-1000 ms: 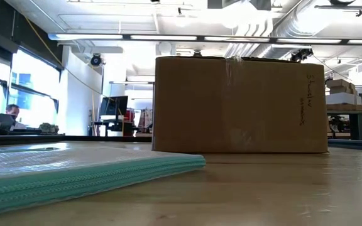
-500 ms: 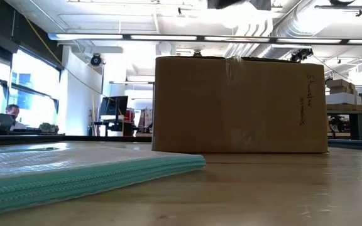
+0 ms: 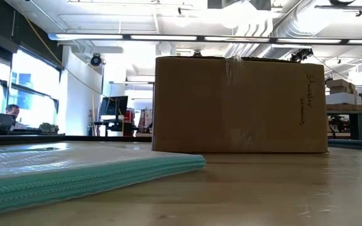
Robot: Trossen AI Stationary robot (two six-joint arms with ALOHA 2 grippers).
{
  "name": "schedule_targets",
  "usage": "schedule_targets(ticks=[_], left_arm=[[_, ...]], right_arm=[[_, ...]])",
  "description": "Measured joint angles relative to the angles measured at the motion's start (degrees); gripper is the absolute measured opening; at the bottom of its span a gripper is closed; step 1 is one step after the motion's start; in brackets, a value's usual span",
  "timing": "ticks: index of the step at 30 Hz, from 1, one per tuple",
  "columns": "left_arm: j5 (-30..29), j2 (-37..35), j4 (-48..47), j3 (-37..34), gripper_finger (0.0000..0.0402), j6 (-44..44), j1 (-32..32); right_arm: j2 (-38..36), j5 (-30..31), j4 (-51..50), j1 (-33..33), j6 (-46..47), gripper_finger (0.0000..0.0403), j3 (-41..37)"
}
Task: Unpack boxes
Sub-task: Open the cardboard box using the black cutter
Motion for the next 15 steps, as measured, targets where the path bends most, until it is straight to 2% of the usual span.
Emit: schedule_targets(ticks=[6,10,15], left_arm=[[-1.44,0.35,-0.26,-0.23,0.0108,0.48,-0.57],[-2.1,0.22,-0.06,-0.22,0.0108,0.93,-0.64],[-2.4,0.28,-0.23,-0.22,0.0108,0.94,-0.62]], right_arm=[[-0.01,-11.17,0.14,-3.52,-1.02,0.0308,2.88],[-0.09,-10.34,0.38,-3.5,-2.96,0.027,3.38],[-0.09,-9.62,0.24,-3.04,-2.15,0.0191,3.73]])
